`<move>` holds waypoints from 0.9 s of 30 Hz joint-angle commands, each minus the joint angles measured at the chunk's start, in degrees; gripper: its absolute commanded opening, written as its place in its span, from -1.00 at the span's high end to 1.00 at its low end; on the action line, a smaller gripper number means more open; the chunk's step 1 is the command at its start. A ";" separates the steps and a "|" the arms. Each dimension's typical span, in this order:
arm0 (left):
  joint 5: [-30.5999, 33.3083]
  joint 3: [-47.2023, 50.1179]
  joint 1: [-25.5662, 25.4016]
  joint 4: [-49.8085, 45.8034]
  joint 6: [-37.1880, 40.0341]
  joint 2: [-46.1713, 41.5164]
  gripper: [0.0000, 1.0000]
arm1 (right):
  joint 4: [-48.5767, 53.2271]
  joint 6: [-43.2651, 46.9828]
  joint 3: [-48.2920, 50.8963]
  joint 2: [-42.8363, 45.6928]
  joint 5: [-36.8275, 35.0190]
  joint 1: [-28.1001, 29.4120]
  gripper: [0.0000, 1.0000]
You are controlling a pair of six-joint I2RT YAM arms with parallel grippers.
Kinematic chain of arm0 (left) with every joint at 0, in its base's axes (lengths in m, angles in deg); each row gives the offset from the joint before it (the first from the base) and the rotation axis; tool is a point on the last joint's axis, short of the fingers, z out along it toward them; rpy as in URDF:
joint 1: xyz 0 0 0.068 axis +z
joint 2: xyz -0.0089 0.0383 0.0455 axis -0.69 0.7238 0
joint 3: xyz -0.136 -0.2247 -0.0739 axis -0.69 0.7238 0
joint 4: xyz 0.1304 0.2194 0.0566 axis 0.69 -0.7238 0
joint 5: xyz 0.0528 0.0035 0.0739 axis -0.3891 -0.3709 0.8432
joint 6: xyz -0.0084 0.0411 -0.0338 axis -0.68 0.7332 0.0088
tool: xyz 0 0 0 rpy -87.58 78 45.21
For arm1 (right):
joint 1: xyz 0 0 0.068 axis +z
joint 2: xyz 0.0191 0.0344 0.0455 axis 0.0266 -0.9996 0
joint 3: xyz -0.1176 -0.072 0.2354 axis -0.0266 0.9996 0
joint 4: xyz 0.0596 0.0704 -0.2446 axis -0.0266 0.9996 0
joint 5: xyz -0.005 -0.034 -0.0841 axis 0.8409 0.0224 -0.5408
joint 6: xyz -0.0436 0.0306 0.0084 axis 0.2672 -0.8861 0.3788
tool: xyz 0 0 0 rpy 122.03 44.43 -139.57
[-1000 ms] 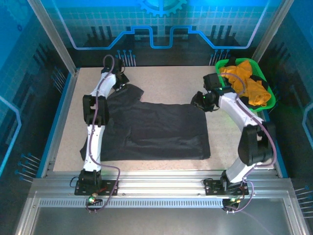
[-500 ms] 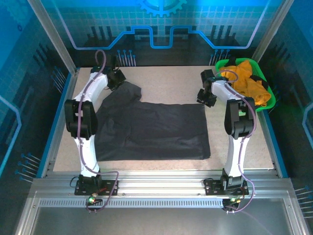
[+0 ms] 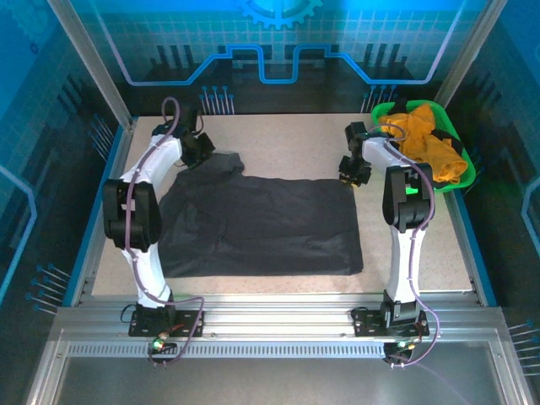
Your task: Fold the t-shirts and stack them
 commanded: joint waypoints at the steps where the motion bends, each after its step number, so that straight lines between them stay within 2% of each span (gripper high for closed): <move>1: -0.68 2.34 -0.25 -1.43 0.37 -4.78 1.00 | 1.33 1.34 -0.47 -0.98 1.05 -0.68 0.64; 4: 0.73 4.86 -0.25 -2.26 0.26 -7.99 1.00 | 0.03 2.68 0.60 0.82 0.70 -0.52 0.96; 5: 1.16 5.62 -0.23 -2.72 0.28 -9.05 1.00 | -1.10 3.26 1.51 1.97 0.69 -0.50 1.00; 11: 8.22 10.28 -0.16 -8.14 0.40 -17.68 1.00 | -9.95 8.44 10.04 11.91 4.82 1.16 1.00; 16: 12.31 16.49 -0.16 -11.10 -0.85 -27.22 1.00 | -10.42 9.12 16.57 18.79 1.89 3.14 1.00; 27: 19.93 31.70 0.28 -21.82 -5.46 -50.20 1.00 | -10.90 6.98 32.31 33.12 -3.58 3.55 1.00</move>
